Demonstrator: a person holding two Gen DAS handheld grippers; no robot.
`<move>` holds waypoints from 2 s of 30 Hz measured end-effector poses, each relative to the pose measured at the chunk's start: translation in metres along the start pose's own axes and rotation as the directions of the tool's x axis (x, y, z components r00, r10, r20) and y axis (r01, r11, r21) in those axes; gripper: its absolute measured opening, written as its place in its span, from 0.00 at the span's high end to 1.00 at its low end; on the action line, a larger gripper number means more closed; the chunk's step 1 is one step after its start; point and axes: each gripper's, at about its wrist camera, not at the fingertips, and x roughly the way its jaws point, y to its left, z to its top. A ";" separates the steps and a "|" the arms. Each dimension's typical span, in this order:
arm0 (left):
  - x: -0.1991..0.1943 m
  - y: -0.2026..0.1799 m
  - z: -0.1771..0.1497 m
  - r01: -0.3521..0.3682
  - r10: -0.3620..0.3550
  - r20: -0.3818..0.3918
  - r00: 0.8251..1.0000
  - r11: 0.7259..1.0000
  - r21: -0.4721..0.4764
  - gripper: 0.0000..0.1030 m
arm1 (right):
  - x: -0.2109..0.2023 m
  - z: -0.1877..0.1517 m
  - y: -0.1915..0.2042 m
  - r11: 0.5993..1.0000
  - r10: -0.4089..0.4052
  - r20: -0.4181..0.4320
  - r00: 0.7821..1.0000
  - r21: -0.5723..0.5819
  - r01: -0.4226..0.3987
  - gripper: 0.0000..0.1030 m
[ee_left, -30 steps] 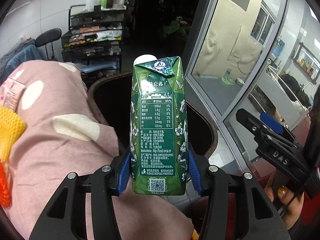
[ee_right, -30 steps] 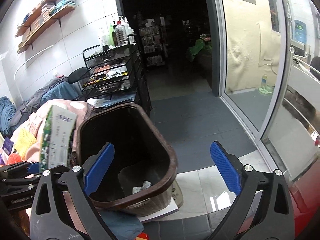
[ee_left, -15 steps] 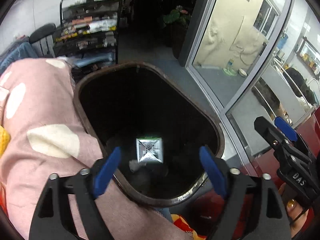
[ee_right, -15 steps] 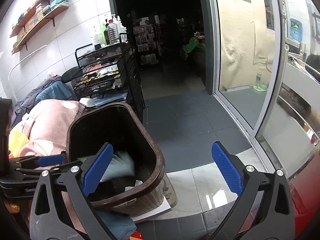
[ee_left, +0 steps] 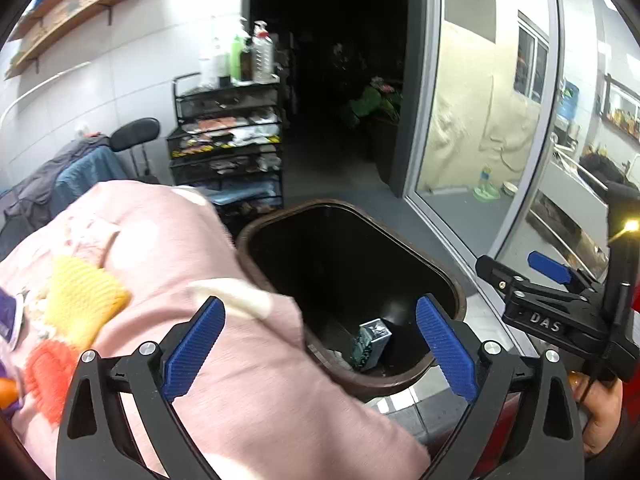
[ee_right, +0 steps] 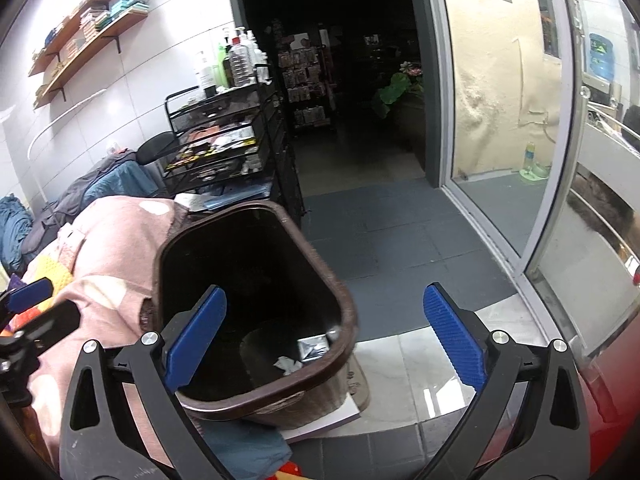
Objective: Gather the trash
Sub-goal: 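Move both tools back over the table toward the remaining trash, then grasp the white tissue with the left tool while the right tool grasps the orange foam net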
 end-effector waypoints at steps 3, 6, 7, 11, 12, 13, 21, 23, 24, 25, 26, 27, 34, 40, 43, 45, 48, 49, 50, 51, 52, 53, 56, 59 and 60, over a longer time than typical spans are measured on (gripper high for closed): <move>-0.012 0.013 -0.006 -0.032 0.032 0.017 0.999 0.999 -0.016 0.07 | -0.002 -0.002 0.016 0.999 0.044 -0.007 0.999 -0.012 -0.044 0.05; -0.022 0.027 -0.014 -0.062 0.063 0.027 0.998 0.997 -0.039 0.06 | -0.004 -0.004 0.034 0.996 0.083 -0.015 0.996 -0.037 -0.084 0.05; -0.025 0.031 -0.017 -0.071 0.073 0.029 0.997 0.996 -0.047 0.06 | -0.005 -0.004 0.043 0.993 0.104 -0.019 0.994 -0.052 -0.105 0.05; -0.042 0.052 -0.036 -0.121 0.124 0.034 0.992 0.988 -0.092 0.06 | -0.008 -0.008 0.076 0.979 0.172 -0.038 0.984 -0.101 -0.175 0.05; -0.046 0.058 -0.040 -0.134 0.138 0.033 0.990 0.986 -0.103 0.06 | -0.009 -0.009 0.086 0.973 0.194 -0.045 0.980 -0.116 -0.198 0.05; -0.049 0.064 -0.044 -0.148 0.152 0.031 0.988 0.983 -0.111 0.06 | -0.010 -0.010 0.094 0.969 0.210 -0.052 0.976 -0.125 -0.215 0.05; -0.087 0.125 -0.083 -0.273 0.281 0.008 0.960 0.938 -0.216 0.06 | -0.018 -0.023 0.172 0.891 0.368 -0.144 0.918 -0.226 -0.393 0.05; -0.097 0.140 -0.091 -0.301 0.311 0.000 0.950 0.920 -0.252 0.06 | -0.021 -0.028 0.192 0.866 0.401 -0.169 0.900 -0.250 -0.433 0.05; -0.103 0.149 -0.096 -0.314 0.325 -0.003 0.946 0.910 -0.270 0.06 | -0.023 -0.030 0.199 0.855 0.414 -0.179 0.893 -0.260 -0.449 0.05; -0.107 0.155 -0.100 -0.327 0.339 -0.007 0.941 0.901 -0.286 0.06 | -0.025 -0.033 0.208 0.842 0.427 -0.191 0.884 -0.271 -0.465 0.05; -0.113 0.165 -0.105 -0.347 0.360 -0.013 0.933 0.887 -0.304 0.06 | -0.026 -0.034 0.219 0.828 0.440 -0.205 0.874 -0.283 -0.483 0.05; -0.117 0.171 -0.109 -0.359 0.373 -0.017 0.928 0.879 -0.314 0.06 | -0.026 -0.035 0.226 0.817 0.453 -0.218 0.865 -0.287 -0.500 0.05; -0.145 0.218 -0.141 -0.451 0.464 -0.069 0.883 0.799 -0.399 0.06 | -0.026 -0.048 0.286 0.737 0.494 -0.330 0.805 -0.332 -0.589 0.05; -0.165 0.252 -0.166 -0.541 0.540 -0.131 0.831 0.733 -0.412 0.06 | -0.013 -0.061 0.333 0.700 0.466 -0.435 0.771 -0.351 -0.621 0.05; -0.173 0.275 -0.175 -0.596 0.579 -0.179 0.796 0.694 -0.404 0.06 | -0.003 -0.066 0.355 0.685 0.435 -0.483 0.760 -0.370 -0.628 0.05; -0.178 0.289 -0.179 -0.617 0.595 -0.197 0.779 0.674 -0.407 0.06 | 0.003 -0.071 0.367 0.684 0.405 -0.502 0.765 -0.389 -0.617 0.05; -0.183 0.315 -0.186 -0.637 0.602 -0.232 0.764 0.644 -0.423 0.06 | 0.005 -0.076 0.378 0.674 0.387 -0.504 0.772 -0.416 -0.610 0.05; -0.182 0.322 -0.186 -0.640 0.602 -0.240 0.761 0.639 -0.426 0.06 | 0.005 -0.078 0.381 0.671 0.379 -0.500 0.779 -0.430 -0.603 0.05; -0.182 0.330 -0.187 -0.642 0.599 -0.250 0.760 0.636 -0.427 0.06 | 0.006 -0.079 0.384 0.671 0.367 -0.492 0.789 -0.447 -0.591 0.06; -0.179 0.337 -0.187 -0.644 0.596 -0.260 0.760 0.635 -0.428 0.06 | 0.007 -0.081 0.386 0.672 0.359 -0.487 0.796 -0.457 -0.583 0.07; -0.177 0.345 -0.188 -0.647 0.592 -0.274 0.758 0.631 -0.428 0.08 | 0.008 -0.081 0.387 0.673 0.354 -0.484 0.800 -0.462 -0.578 0.14; -0.174 0.352 -0.189 -0.649 0.588 -0.286 0.757 0.628 -0.429 0.10 | 0.010 -0.082 0.388 0.672 0.350 -0.488 0.800 -0.464 -0.577 0.22; -0.166 0.368 -0.190 -0.630 0.555 -0.306 0.774 0.629 -0.454 0.21 | 0.017 -0.084 0.387 0.677 0.344 -0.502 0.794 -0.453 -0.580 0.39; -0.161 0.377 -0.192 -0.617 0.529 -0.322 0.785 0.623 -0.480 0.41 | 0.018 -0.082 0.384 0.683 0.358 -0.500 0.788 -0.435 -0.587 0.54; -0.160 0.378 -0.192 -0.611 0.522 -0.322 0.790 0.625 -0.485 0.50 | 0.018 -0.080 0.382 0.685 0.367 -0.495 0.788 -0.429 -0.588 0.59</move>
